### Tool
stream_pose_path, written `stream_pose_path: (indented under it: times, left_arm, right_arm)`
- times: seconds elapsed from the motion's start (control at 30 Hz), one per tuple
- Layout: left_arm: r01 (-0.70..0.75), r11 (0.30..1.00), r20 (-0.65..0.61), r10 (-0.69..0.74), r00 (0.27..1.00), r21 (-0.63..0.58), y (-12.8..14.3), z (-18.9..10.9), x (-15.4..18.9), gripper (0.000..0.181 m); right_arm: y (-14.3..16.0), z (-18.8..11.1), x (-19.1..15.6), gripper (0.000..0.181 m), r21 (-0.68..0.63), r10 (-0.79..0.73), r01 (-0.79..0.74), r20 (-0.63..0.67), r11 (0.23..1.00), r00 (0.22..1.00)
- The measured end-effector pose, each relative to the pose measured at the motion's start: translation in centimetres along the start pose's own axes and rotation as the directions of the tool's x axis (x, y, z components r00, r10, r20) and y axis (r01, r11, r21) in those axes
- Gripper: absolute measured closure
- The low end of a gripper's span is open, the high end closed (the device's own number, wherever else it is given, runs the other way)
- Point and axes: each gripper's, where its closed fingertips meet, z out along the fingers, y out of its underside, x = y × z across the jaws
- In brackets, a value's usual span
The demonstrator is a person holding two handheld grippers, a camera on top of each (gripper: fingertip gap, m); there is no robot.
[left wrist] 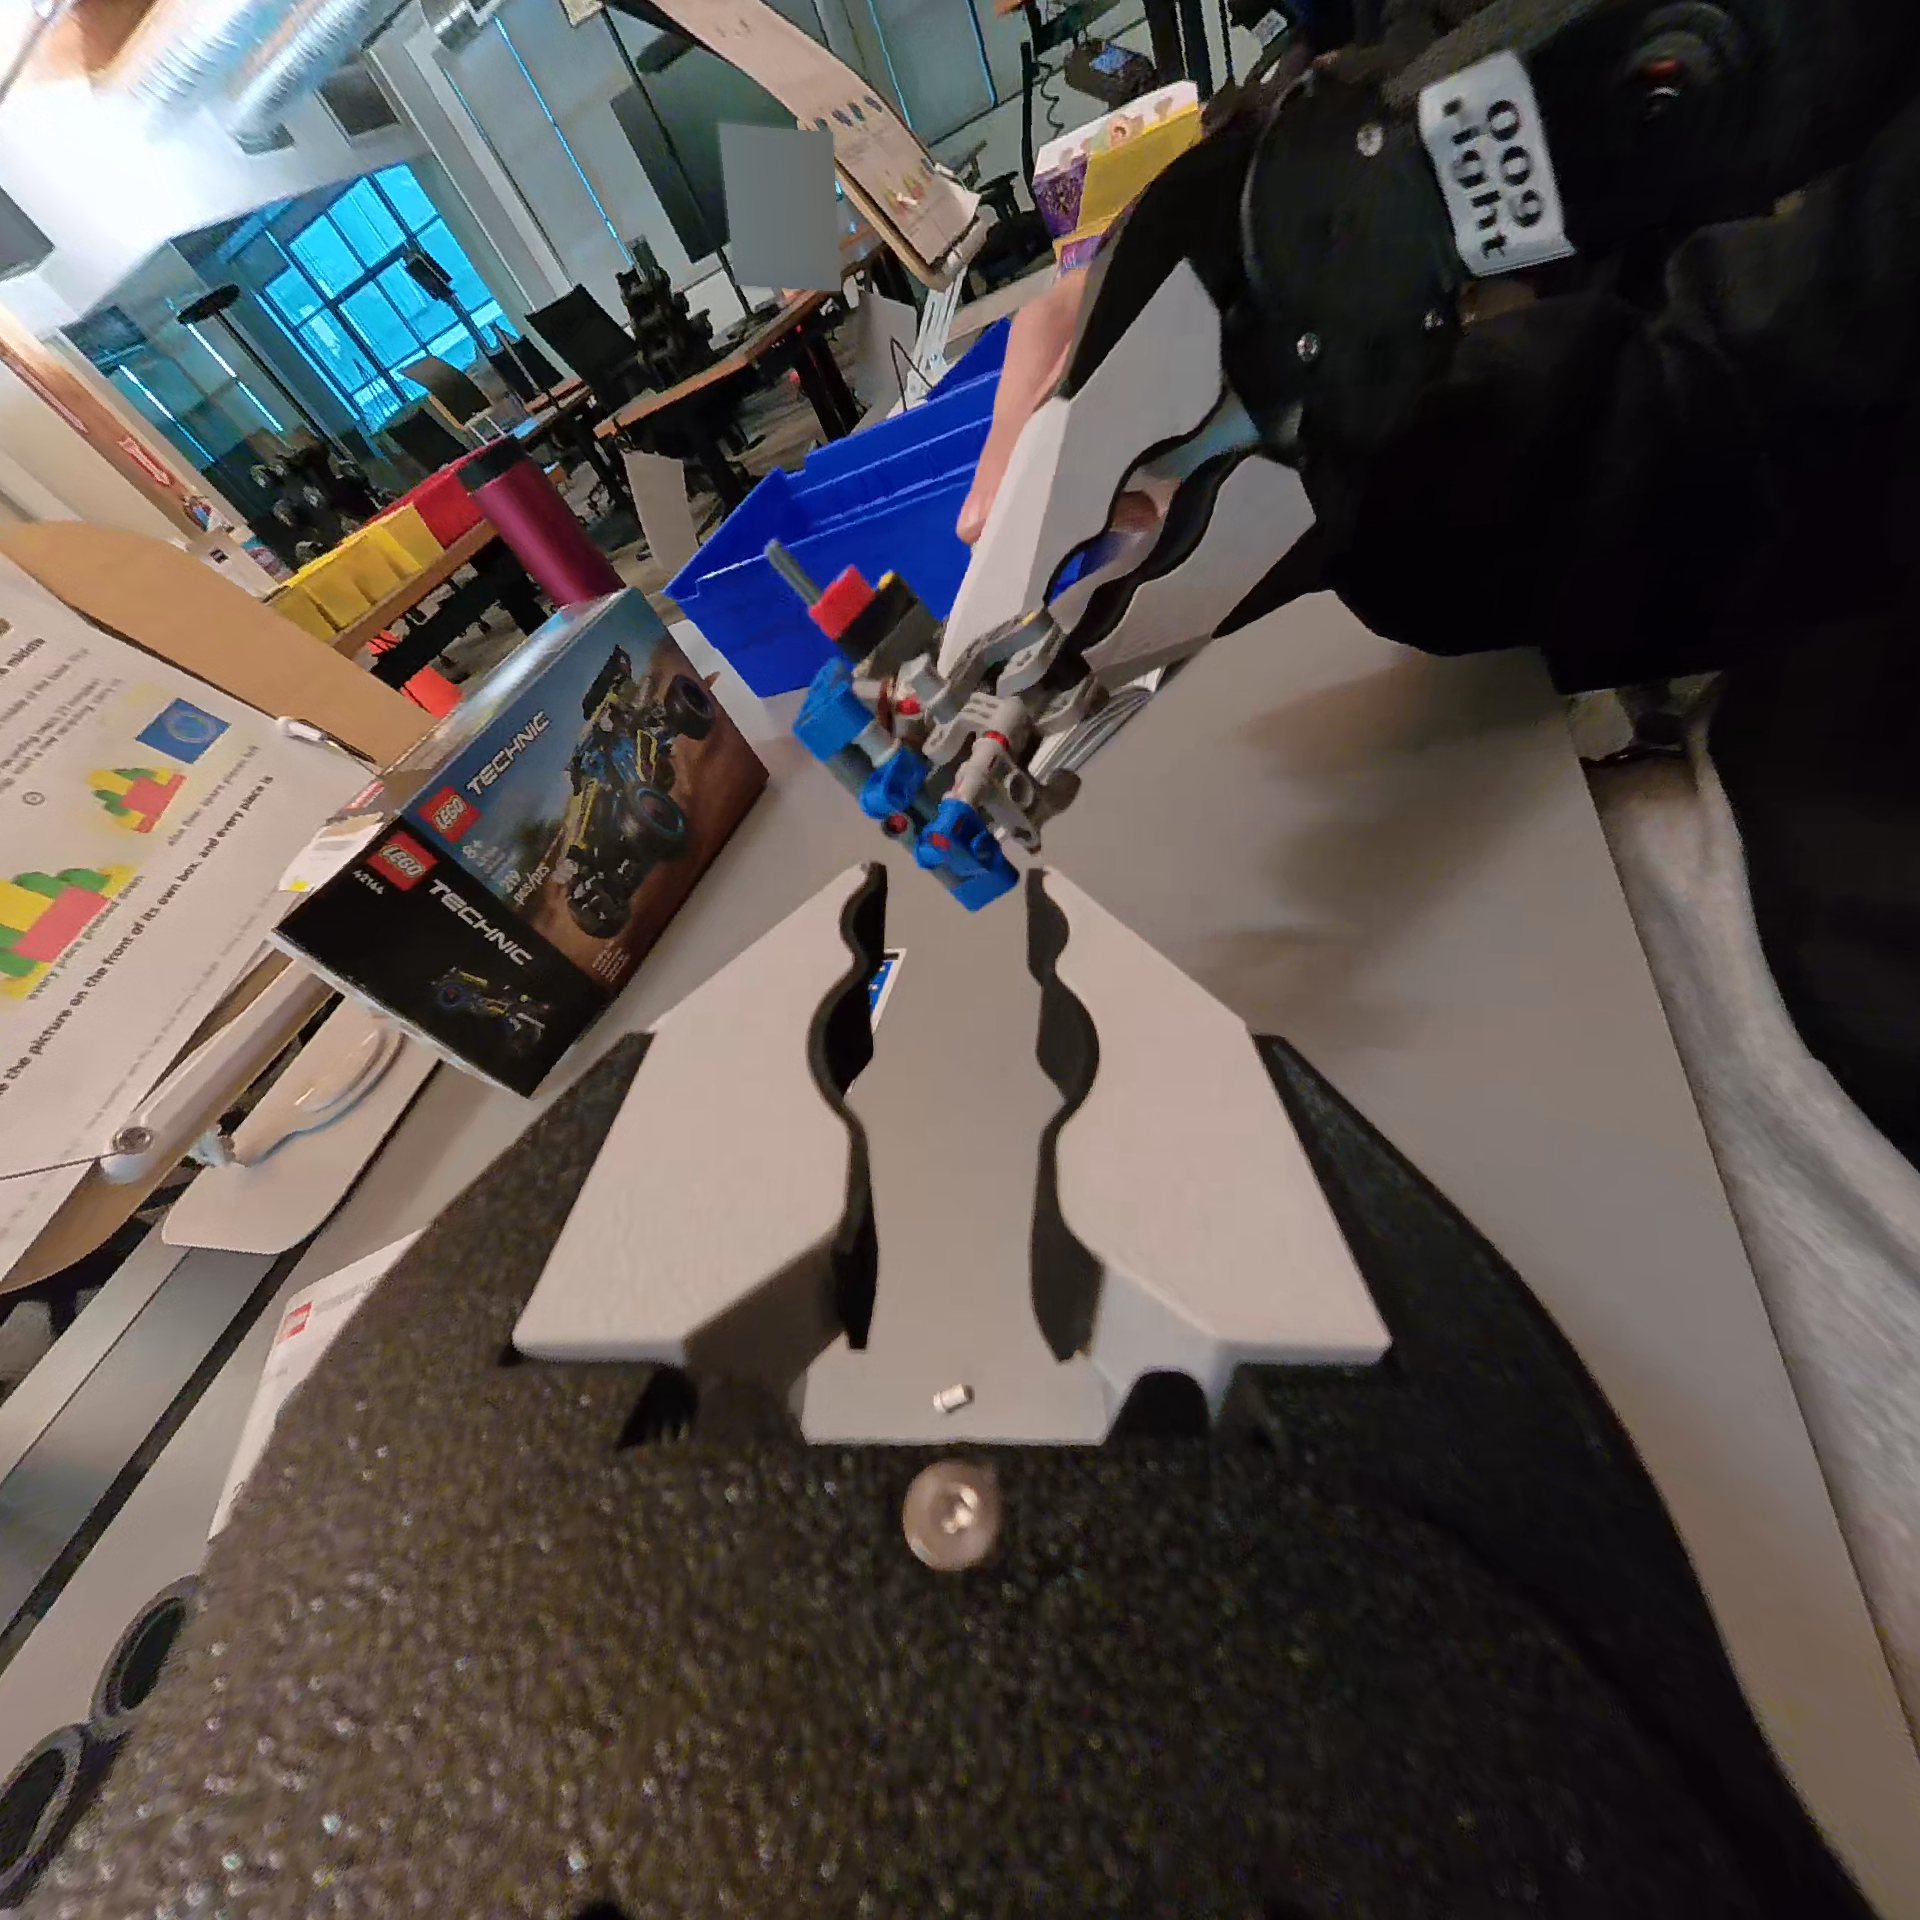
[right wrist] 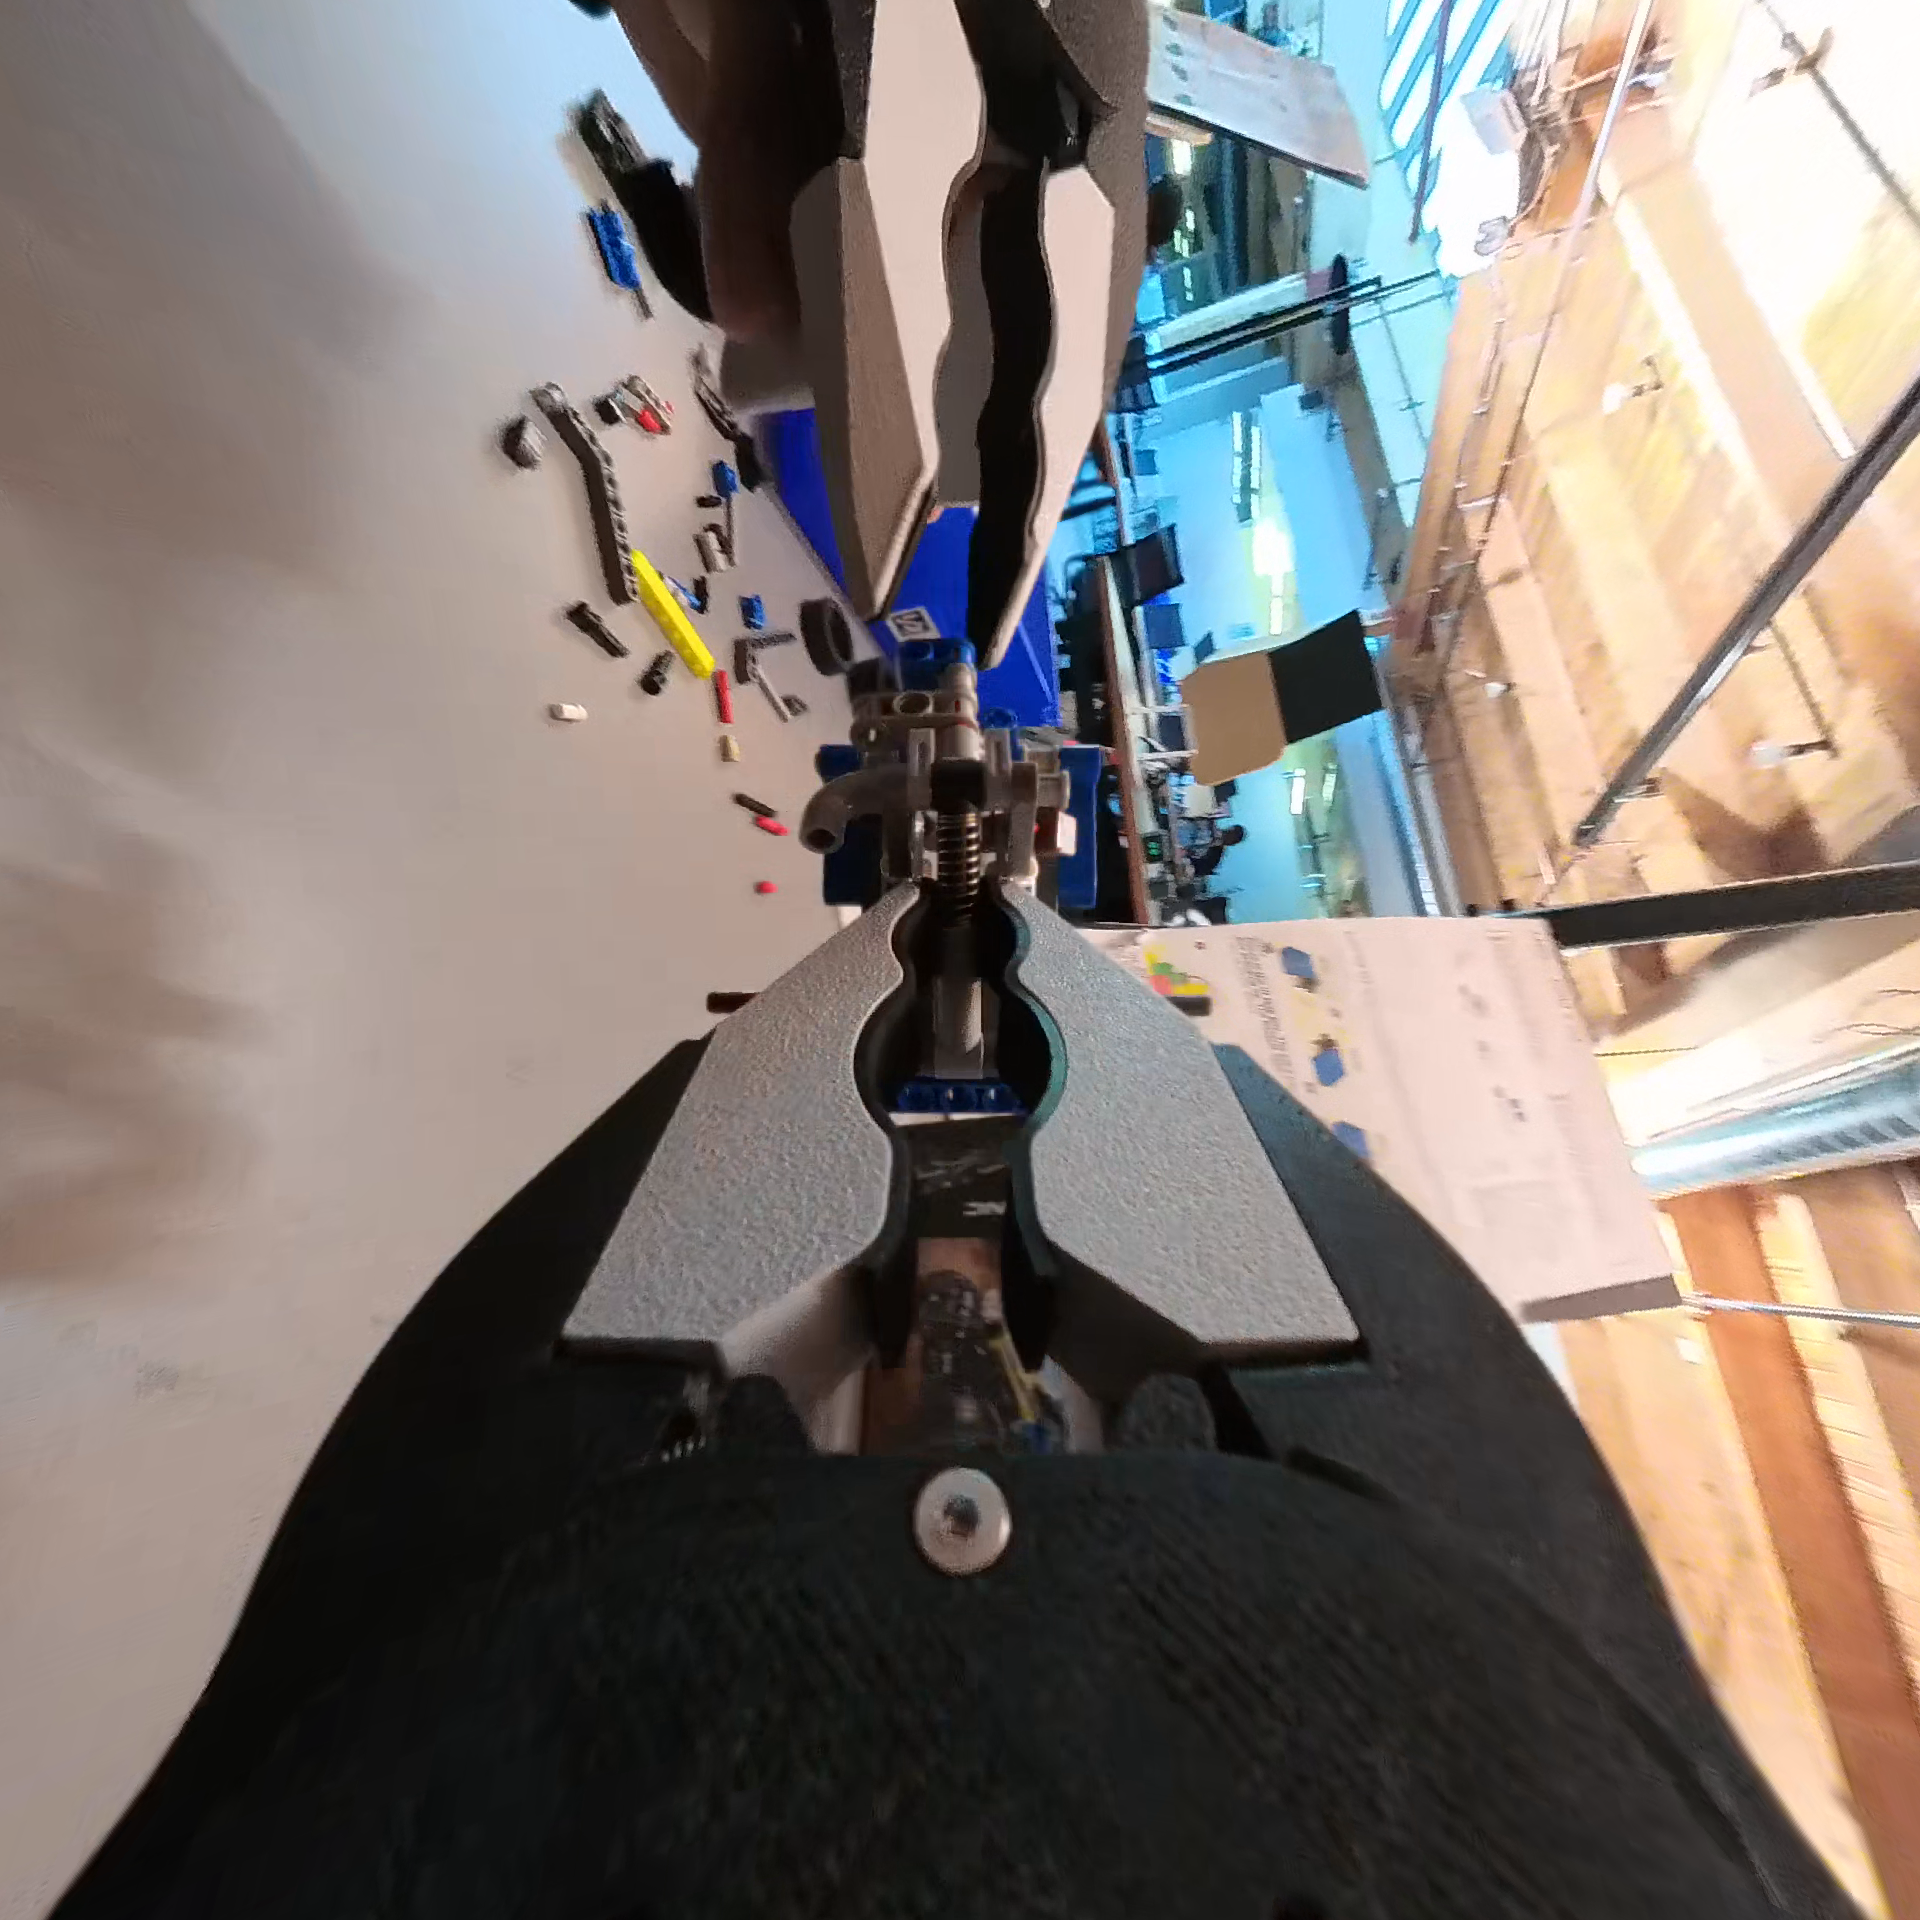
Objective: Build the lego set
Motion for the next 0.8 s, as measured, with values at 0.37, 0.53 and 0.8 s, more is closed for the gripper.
stream_pose_path:
  times: [0.37,0.53,0.8]
  left_arm:
    - [-0.046,0.998,0.004,0.046,0.999,-0.051,0.6,0.7,0.3,0.170]
    - [-0.081,0.992,-0.010,0.081,0.997,-0.098,1.3,0.8,0.7,0.177]
    - [-0.037,0.973,-0.066,0.023,0.998,-0.226,4.2,1.1,1.3,0.181]
  right_arm:
    - [-0.4,0.2,-0.3,0.176,0.097,0.122,-0.124,0.024,0.988,0.992]
    - [0.2,0.8,-1.6,0.176,0.187,0.366,-0.395,0.173,0.899,0.914]
    - [1.3,2.1,-4.3,0.176,0.168,0.449,-0.503,0.276,0.848,0.850]
